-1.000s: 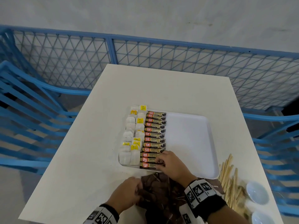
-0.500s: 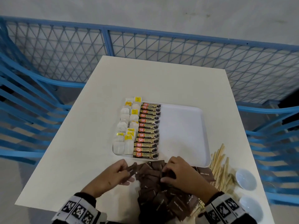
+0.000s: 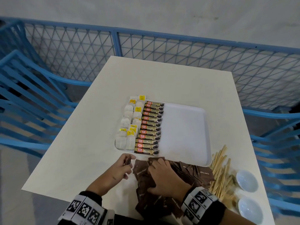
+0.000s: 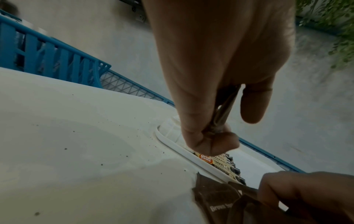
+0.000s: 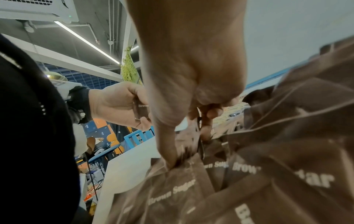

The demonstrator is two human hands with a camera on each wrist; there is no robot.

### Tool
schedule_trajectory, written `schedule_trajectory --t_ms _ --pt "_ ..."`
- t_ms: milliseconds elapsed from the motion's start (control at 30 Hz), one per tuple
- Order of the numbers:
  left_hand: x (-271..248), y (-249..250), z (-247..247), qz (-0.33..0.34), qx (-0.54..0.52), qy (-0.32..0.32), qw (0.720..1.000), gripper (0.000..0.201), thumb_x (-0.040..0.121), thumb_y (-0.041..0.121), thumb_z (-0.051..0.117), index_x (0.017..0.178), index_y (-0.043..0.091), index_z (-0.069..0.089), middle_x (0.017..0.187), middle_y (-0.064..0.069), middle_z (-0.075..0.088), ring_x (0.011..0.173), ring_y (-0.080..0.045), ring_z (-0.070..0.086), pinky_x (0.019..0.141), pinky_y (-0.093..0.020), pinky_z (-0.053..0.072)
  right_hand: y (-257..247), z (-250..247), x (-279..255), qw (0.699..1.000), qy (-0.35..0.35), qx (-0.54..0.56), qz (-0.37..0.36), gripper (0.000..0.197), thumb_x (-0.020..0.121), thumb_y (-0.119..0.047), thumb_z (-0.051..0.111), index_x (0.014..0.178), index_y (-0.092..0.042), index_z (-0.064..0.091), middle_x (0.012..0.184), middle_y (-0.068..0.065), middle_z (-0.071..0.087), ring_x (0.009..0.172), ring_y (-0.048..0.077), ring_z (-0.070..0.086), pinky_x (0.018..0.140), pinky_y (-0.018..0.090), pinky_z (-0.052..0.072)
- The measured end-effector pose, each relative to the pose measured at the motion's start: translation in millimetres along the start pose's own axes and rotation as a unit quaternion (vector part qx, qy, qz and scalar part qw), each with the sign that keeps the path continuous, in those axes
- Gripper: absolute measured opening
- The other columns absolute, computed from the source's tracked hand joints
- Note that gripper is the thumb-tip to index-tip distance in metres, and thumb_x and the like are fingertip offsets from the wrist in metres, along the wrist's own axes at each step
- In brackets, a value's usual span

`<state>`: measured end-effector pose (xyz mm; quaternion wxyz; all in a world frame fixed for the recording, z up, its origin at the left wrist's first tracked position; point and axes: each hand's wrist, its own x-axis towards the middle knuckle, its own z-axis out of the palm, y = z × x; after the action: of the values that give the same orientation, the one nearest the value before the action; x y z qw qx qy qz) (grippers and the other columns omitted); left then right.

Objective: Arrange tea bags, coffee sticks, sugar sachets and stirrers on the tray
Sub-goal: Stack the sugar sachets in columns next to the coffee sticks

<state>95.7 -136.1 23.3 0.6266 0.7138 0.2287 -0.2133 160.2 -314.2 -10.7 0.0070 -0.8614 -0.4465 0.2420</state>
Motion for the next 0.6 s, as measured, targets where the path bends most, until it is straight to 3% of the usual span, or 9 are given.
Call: schedule_trajectory --t_ms 133,200,300,400,500,600 --pt "0.1 -1.3 4.7 0.028 0.046 0.027 0.998 0.017 0.091 0.022 0.051 0.107 0.020 0.054 0.084 0.000 0.046 0.075 -0.011 0.048 0.070 -0.018 0.042 -1.2 -2.2 -1.2 0.999 0.021 0.029 -0.016 0.044 0.082 -0.038 0.058 0.111 -0.006 0.052 0.116 0.011 0.054 0.112 0.027 0.040 0.096 0.038 0.030" --pt "1.8 -3.3 5.6 0.044 0.071 0.036 0.996 0.011 0.095 0.020 0.052 0.105 0.022 0.054 0.085 -0.001 0.050 0.075 -0.010 0.049 0.068 -0.013 0.042 0.5 -4.3 -2.0 0.998 0.029 0.048 -0.019 0.038 0.081 -0.036 0.059 0.106 -0.007 0.053 0.109 0.010 0.059 0.105 0.025 0.043 0.091 0.035 0.031" --pt "2.5 -0.6 7.4 0.060 0.075 0.039 0.995 0.016 0.090 0.025 0.061 0.104 0.023 0.055 0.091 -0.002 0.052 0.078 -0.008 0.053 0.065 -0.005 0.043 5.7 -6.7 -4.6 0.991 0.061 0.122 -0.010 0.030 0.077 -0.036 0.064 0.096 -0.013 0.057 0.097 0.005 0.062 0.087 0.017 0.042 0.082 0.030 0.032" --pt "4.8 4.2 8.6 0.077 0.061 0.039 0.994 0.029 0.081 0.026 0.072 0.105 0.021 0.055 0.095 -0.004 0.051 0.077 -0.005 0.059 0.067 -0.010 0.047 13.0 -16.3 -10.8 0.967 0.118 0.224 0.021 0.025 0.074 -0.036 0.067 0.092 -0.019 0.061 0.087 0.000 0.062 0.081 0.014 0.049 0.075 0.027 0.039" --pt "5.2 12.6 9.3 0.099 0.045 0.026 0.994 0.043 0.071 0.031 0.080 0.105 0.021 0.056 0.094 -0.004 0.056 0.072 0.003 0.061 0.071 -0.016 0.051 20.3 -31.3 -15.7 0.932 0.168 0.320 0.040 0.024 0.074 -0.032 0.071 0.092 -0.020 0.062 0.085 -0.001 0.060 0.079 0.012 0.054 0.067 0.019 0.040" --pt "6.9 19.7 9.8 0.116 0.014 -0.006 0.993 0.065 0.053 0.047 0.079 0.108 0.022 0.057 0.101 -0.002 0.070 0.090 -0.003 0.067 0.075 -0.018 0.052 23.4 -44.2 -14.8 0.884 0.188 0.427 0.039 0.022 0.076 -0.026 0.073 0.091 -0.015 0.062 0.082 -0.002 0.064 0.072 0.008 0.058 0.067 0.018 0.045"
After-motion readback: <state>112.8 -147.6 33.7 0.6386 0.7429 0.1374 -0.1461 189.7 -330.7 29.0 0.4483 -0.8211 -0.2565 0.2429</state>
